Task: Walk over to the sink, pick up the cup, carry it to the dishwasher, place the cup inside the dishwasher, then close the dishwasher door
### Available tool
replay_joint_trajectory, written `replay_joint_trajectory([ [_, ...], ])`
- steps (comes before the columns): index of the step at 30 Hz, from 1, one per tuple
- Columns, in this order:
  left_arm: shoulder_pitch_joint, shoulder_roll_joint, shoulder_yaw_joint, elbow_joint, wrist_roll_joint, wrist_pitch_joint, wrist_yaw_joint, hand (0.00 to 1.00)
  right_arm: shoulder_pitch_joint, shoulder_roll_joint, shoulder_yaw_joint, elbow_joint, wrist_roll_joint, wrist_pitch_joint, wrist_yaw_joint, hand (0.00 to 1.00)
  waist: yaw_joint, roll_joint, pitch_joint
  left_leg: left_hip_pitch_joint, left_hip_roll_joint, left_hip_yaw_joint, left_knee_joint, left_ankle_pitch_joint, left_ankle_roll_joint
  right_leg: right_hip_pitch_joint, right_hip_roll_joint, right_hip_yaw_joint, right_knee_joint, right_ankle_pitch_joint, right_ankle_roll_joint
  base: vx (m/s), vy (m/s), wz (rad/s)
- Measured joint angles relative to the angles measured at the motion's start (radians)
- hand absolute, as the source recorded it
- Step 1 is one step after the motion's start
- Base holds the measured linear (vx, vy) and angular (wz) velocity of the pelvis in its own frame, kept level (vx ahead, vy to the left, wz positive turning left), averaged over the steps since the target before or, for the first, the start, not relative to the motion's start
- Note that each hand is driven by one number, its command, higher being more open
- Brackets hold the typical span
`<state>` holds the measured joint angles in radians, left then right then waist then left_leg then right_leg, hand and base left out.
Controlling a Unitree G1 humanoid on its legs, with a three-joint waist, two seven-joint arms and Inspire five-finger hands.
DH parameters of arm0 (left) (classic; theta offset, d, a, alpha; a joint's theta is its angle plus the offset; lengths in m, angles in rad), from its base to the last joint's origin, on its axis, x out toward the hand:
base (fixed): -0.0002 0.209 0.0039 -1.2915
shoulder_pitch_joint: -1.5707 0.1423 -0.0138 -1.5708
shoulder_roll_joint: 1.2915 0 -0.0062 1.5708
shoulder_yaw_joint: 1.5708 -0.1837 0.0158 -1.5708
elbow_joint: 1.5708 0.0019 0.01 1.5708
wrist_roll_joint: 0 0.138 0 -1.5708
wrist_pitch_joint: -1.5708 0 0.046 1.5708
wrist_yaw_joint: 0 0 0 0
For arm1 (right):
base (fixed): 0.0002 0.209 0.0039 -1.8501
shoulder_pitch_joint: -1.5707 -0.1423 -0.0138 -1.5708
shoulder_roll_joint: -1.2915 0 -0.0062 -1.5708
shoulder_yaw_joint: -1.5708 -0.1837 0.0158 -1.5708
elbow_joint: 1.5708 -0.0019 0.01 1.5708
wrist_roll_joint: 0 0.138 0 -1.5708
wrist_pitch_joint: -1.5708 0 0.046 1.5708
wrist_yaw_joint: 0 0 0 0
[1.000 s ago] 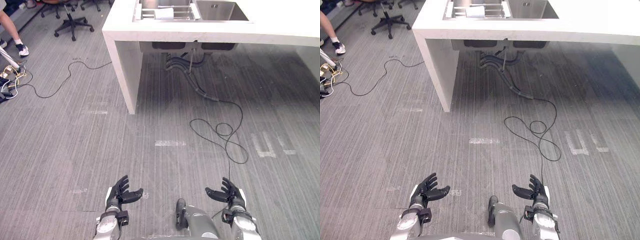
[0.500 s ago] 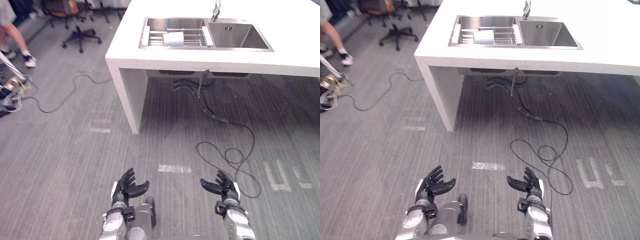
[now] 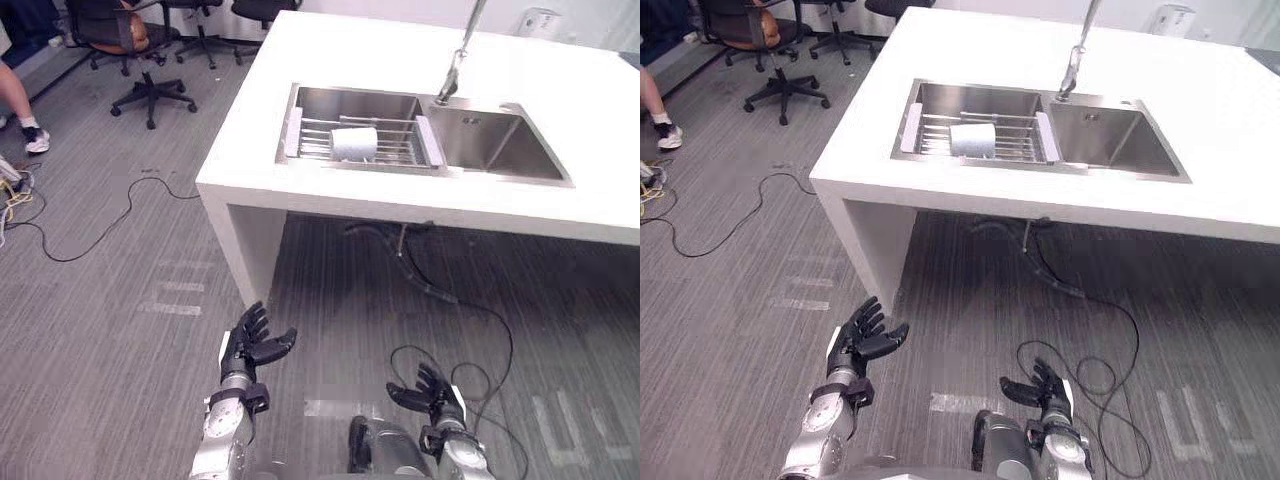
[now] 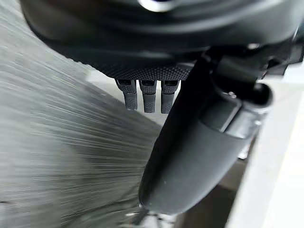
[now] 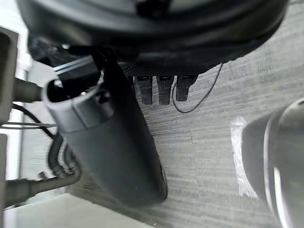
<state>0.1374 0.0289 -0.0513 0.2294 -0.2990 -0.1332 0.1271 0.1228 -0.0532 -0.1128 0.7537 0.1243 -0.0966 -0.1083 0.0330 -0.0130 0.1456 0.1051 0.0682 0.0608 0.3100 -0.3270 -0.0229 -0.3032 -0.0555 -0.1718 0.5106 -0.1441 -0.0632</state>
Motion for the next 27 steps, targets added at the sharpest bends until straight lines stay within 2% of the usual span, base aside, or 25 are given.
replay_joint_trajectory([
  [2, 0.0, 0.0, -0.029, -0.096, 0.0, -0.008, 0.0, 0.9, 0.015, 0.002, 0.001, -0.008, 0.0, 0.0, -0.001, 0.9, -0.006, 0.004, -0.001, 0.015, 0.023, -0.024, 0.037, 0.017, -0.03, 0.062, 0.012, -0.038, -0.024, -0.027, -0.02, 0.44, -0.198, 0.46],
  [4, 0.01, -0.011, -0.06, -0.207, 0.0, -0.014, 0.0, 0.9, 0.046, -0.001, 0.017, -0.05, -0.001, -0.001, -0.001, 0.9, -0.007, 0.017, 0.006, -0.039, 0.054, -0.026, 0.256, 0.036, -0.058, 0.157, 0.041, -0.056, -0.088, -0.032, -0.024, 0.39, -0.144, 0.22],
  [5, 0.018, -0.023, -0.074, -0.282, 0.0, -0.029, -0.001, 0.9, 0.056, -0.006, 0.032, -0.084, -0.001, -0.004, -0.001, 0.9, 0.002, 0.024, 0.007, -0.125, 0.081, -0.026, 0.468, 0.106, -0.079, 0.218, 0.054, -0.051, -0.131, -0.035, -0.029, 0.24, -0.054, -0.1],
  [6, 0.022, -0.026, -0.08, -0.315, 0.0, -0.035, -0.001, 0.9, 0.059, -0.007, 0.041, -0.097, -0.001, -0.005, -0.001, 0.9, 0.004, 0.029, 0.004, -0.164, 0.094, -0.021, 0.556, 0.133, -0.08, 0.237, 0.058, -0.048, -0.148, -0.036, -0.03, 0.25, -0.013, -0.14],
  [7, 0.025, -0.029, -0.099, -0.375, -0.002, -0.052, -0.004, 0.9, 0.061, -0.007, 0.044, -0.106, -0.001, -0.009, -0.001, 0.9, 0.006, 0.036, 0.0, -0.231, 0.122, -0.008, 0.683, 0.113, -0.075, 0.278, 0.062, -0.044, -0.174, -0.038, -0.033, 0.19, 0.04, -0.19],
  [8, 0.033, -0.032, -0.113, -0.441, -0.018, -0.063, -0.01, 0.9, 0.061, -0.007, 0.044, -0.114, -0.001, -0.009, -0.001, 0.9, 0.016, 0.039, -0.003, -0.288, 0.149, 0.018, 0.73, 0.08, -0.066, 0.31, 0.062, -0.026, -0.198, -0.043, -0.033, 0.19, 0.04, -0.22],
  [10, 0.039, -0.041, -0.115, -0.511, -0.03, -0.085, -0.021, 0.9, 0.061, -0.01, 0.044, -0.118, -0.001, -0.011, -0.003, 0.9, 0.031, 0.044, -0.007, -0.359, 0.167, 0.034, 0.69, 0.03, -0.057, 0.334, 0.051, -0.001, -0.213, -0.063, -0.024, 0.19, 0.128, -0.29],
  [11, 0.039, -0.042, -0.113, -0.535, -0.037, -0.098, -0.022, 0.9, 0.062, -0.015, 0.044, -0.116, 0.0, -0.011, -0.003, 0.9, 0.034, 0.05, -0.01, -0.385, 0.158, 0.034, 0.626, 0.011, -0.056, 0.345, 0.038, 0.007, -0.212, -0.077, -0.01, 0.24, 0.248, -0.17],
  [12, 0.039, -0.044, -0.111, -0.556, -0.037, -0.113, -0.022, 0.9, 0.061, -0.023, 0.044, -0.103, 0.0, -0.011, -0.003, 0.9, 0.034, 0.057, -0.013, -0.404, 0.13, 0.028, 0.495, 0.003, -0.051, 0.358, 0.016, 0.014, -0.207, -0.097, 0.018, 0.26, 0.354, -0.17],
  [13, 0.04, -0.059, -0.112, -0.577, -0.036, -0.129, -0.022, 0.9, 0.056, -0.048, 0.048, -0.082, 0.0, -0.013, -0.002, 0.9, 0.041, 0.096, -0.029, -0.385, 0.109, 0.008, 0.236, 0.128, -0.014, 0.351, 0.02, 0.056, -0.174, -0.13, 0.077, 0.28, 0.362, -0.2],
  [14, 0.037, -0.049, -0.102, -0.575, -0.036, -0.136, -0.021, 0.9, 0.035, -0.047, 0.058, -0.041, -0.001, -0.012, 0.0, 0.9, 0.046, 0.071, -0.023, -0.367, 0.085, 0.031, 0.229, 0.11, -0.019, 0.353, 0.006, 0.097, -0.169, -0.133, 0.091, 0.25, 0.301, -0.18],
  [15, 0.037, -0.04, -0.098, -0.575, -0.036, -0.136, -0.018, 0.9, 0.032, -0.045, 0.063, -0.026, -0.001, -0.011, 0.003, 0.9, 0.046, 0.053, -0.03, -0.352, 0.057, 0.037, 0.203, 0.116, -0.01, 0.356, -0.003, 0.127, -0.188, -0.13, 0.095, 0.23, 0.159, 0.13],
  [16, 0.034, -0.031, -0.095, -0.575, -0.035, -0.136, -0.018, 0.9, 0.034, -0.046, 0.063, -0.014, 0.0, -0.012, 0.013, 0.9, 0.043, 0.038, -0.038, -0.352, 0.02, 0.041, 0.182, 0.127, 0.023, 0.37, -0.025, 0.155, -0.227, -0.124, 0.104, 0.3, 0.166, 0.13],
  [17, 0.04, -0.029, -0.088, -0.575, -0.035, -0.137, -0.015, 0.9, 0.026, -0.045, 0.063, 0.0, -0.001, -0.012, 0.015, 0.9, 0.05, 0.031, -0.04, -0.351, 0.003, 0.059, 0.188, 0.115, 0.04, 0.377, -0.045, 0.168, -0.254, -0.118, 0.115, 0.36, 0.188, 0.04],
  [19, 0.042, -0.018, -0.086, -0.575, -0.035, -0.134, -0.01, 0.9, 0.01, -0.039, 0.062, 0.011, -0.002, -0.012, 0.023, 0.9, 0.05, 0.023, -0.04, -0.344, -0.01, 0.085, 0.187, 0.107, 0.052, 0.377, -0.065, 0.186, -0.254, -0.112, 0.127, 0.28, 0.15, -0.3],
  [20, 0.043, -0.006, -0.096, -0.577, -0.034, -0.133, -0.01, 0.9, -0.001, -0.037, 0.062, 0.013, -0.01, -0.013, 0.028, 0.9, 0.052, 0.022, -0.039, -0.311, -0.011, 0.106, 0.157, 0.09, 0.052, 0.345, -0.069, 0.21, -0.178, -0.106, 0.158, 0.21, 0.116, -0.49],
  [22, 0.048, 0.014, -0.116, -0.591, -0.03, -0.13, -0.01, 0.9, -0.001, -0.026, 0.06, 0.013, -0.01, -0.015, 0.033, 0.9, 0.05, 0.01, -0.031, -0.248, -0.011, 0.135, 0.113, 0.077, 0.051, 0.258, -0.077, 0.227, 0.042, -0.106, 0.262, 0.19, 0.09, -0.48],
  [23, 0.059, 0.04, -0.141, -0.618, -0.013, -0.124, -0.011, 0.9, 0.013, -0.015, 0.06, 0.012, -0.012, -0.016, 0.038, 0.9, 0.035, -0.006, -0.025, -0.184, -0.013, 0.143, 0.097, 0.058, 0.053, 0.165, -0.095, 0.227, 0.286, -0.07, 0.336, 0.16, 0.021, -0.2],
  [24, 0.065, 0.049, -0.153, -0.63, -0.012, -0.124, -0.014, 0.9, 0.025, -0.012, 0.06, 0.012, -0.013, -0.015, 0.041, 0.9, 0.026, -0.005, -0.026, -0.168, -0.013, 0.142, 0.097, 0.049, 0.053, 0.133, -0.1, 0.219, 0.358, -0.071, 0.333, 0.19, -0.005, -0.07],
  [25, 0.069, 0.051, -0.157, -0.645, -0.003, -0.124, -0.019, 0.9, 0.04, -0.01, 0.06, 0.012, -0.013, -0.015, 0.044, 0.9, 0.018, -0.017, -0.033, -0.145, -0.01, 0.142, 0.097, 0.034, 0.051, 0.091, -0.106, 0.201, 0.427, -0.085, 0.307, 0.19, -0.044, 0.03],
  [27, 0.07, 0.046, -0.161, -0.68, 0.026, -0.126, -0.019, 0.9, 0.055, -0.005, 0.059, 0.012, -0.013, -0.013, 0.046, 0.9, 0.002, -0.017, -0.035, -0.105, 0.016, 0.142, 0.097, 0.006, 0.025, 0.011, -0.11, 0.133, 0.422, -0.131, 0.221, 0.26, -0.123, -0.03],
])
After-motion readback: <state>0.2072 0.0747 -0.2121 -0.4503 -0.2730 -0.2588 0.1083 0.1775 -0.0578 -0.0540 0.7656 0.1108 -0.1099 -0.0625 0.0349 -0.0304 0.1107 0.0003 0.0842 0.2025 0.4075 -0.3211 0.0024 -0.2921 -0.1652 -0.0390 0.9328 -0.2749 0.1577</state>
